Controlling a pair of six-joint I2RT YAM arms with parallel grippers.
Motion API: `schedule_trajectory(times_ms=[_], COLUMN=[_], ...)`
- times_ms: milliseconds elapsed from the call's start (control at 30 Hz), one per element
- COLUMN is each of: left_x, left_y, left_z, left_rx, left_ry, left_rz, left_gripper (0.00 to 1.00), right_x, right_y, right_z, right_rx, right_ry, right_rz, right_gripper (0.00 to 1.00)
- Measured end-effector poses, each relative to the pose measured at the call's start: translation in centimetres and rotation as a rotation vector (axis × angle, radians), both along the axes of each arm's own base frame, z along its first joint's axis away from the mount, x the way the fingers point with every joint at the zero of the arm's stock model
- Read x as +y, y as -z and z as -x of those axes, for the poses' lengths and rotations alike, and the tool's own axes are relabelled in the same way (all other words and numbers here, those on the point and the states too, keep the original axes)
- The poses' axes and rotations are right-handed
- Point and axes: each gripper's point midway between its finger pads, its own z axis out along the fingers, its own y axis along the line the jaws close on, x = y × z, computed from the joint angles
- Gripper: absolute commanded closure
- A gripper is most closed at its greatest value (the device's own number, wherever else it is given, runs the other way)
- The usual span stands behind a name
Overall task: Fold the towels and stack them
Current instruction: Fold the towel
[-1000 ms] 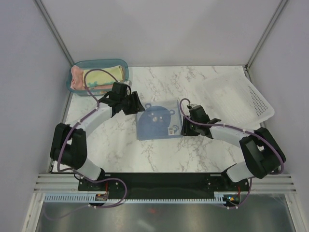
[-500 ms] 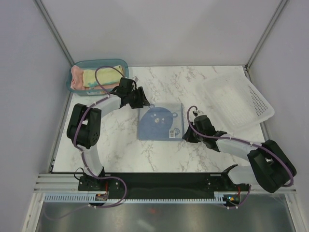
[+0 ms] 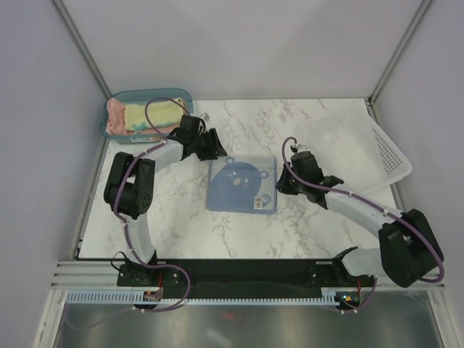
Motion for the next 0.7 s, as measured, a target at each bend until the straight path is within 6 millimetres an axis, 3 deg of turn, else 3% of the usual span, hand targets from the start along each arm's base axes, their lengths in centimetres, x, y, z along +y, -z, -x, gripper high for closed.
schedule_trajectory(times_ms=[67,167,333,433,567,700], left_x=[-0.1,-0.1,0.3,0.5,0.5,0.4], left_y=[0.3,0.9,2.3,2.7,2.9,3.0], left_z=[-0.2,-0.5,-0.9,-1.0,-1.1,-1.4], left_rx=[0.001,0.013,0.04,0.048,0.052,0.051], left_ry=[0.004,0.01,0.004,0.0,0.002,0.003], left_rz=[0.002,0.007,0.005,0.006,0.01,0.013], left_gripper=[0.46,0.46,0.46,0.46,0.46,0.45], right_x=[0.4,0.7,-0.1,0.1,0.0,-0.5], right_y=[-1.2,-2.0,0.7,2.7,5.0,5.1], right_z=[-2.6,-6.8,-12.9,-14.3,-14.6,-15.1], right_rx=[-0.033,-0.057,-0.025,0.003,0.038,0.029], right_ry=[-0.003,-0.004,0.007,-0.009,-0.022,-0.005], right_rz=[-0.001,-0.014,0.004,0.021,0.051,0.067], right_gripper=[0.99,1.0,1.0,1.0,1.0,1.0])
